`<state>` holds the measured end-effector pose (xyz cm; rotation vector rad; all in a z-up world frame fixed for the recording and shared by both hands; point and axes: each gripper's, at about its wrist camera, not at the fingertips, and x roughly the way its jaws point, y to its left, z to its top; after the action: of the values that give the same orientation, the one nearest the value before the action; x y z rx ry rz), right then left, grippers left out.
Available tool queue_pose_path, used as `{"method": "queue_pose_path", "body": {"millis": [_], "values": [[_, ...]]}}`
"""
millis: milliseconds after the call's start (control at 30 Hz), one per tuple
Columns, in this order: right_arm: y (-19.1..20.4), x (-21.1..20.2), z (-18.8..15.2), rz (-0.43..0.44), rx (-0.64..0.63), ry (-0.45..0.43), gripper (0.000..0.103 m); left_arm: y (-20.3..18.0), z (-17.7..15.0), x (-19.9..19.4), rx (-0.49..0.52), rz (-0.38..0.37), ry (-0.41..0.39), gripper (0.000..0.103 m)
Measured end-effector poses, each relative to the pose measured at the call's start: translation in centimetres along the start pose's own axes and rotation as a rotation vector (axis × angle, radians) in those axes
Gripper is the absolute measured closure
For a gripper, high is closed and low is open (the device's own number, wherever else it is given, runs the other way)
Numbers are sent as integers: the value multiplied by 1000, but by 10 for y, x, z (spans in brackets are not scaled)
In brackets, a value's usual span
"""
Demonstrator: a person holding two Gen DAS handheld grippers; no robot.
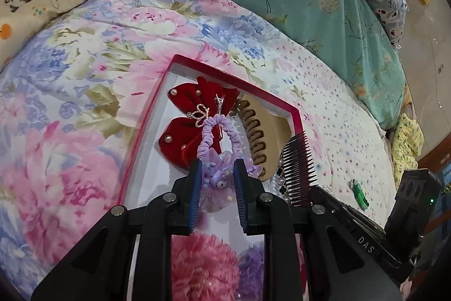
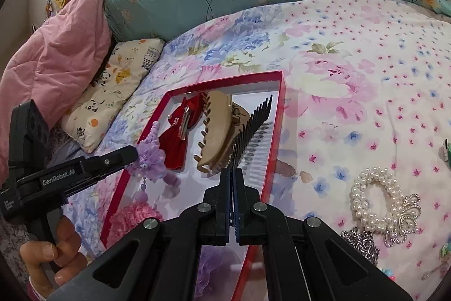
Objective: Organize jewelry
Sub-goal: 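Carry the scrunchie with the left tool while the right tool carries the comb into the tray, then release, then withdraw both open tools from the tray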
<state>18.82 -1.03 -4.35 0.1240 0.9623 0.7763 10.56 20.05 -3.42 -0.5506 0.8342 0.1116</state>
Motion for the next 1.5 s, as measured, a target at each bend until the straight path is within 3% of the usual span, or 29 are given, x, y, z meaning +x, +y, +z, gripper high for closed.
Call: {"method": "queue_pose_path", "body": {"millis": [400, 567, 733, 833, 1033, 1133, 1500], "values": [[-10, 14, -2, 14, 19, 41, 101, -7, -4, 32, 46, 30, 50, 81], [-12, 18, -2, 30, 32, 60, 97, -10, -4, 32, 60, 46, 55, 79], [-15, 15, -2, 31, 49, 58, 95, -10, -5, 33, 53, 69, 68, 62], [-16, 10, -2, 22, 45, 43, 94, -9, -5, 31, 50, 79, 69, 62], [-16, 0, -2, 43, 63, 35, 84, -11, -8, 24, 48, 80, 71, 61], [-14, -7, -3, 42, 60, 23, 68, -11, -11, 18, 42, 79, 59, 51], [-27, -48, -16, 32, 75, -8, 62, -14, -26, -9, 9, 62, 51, 51]]}}
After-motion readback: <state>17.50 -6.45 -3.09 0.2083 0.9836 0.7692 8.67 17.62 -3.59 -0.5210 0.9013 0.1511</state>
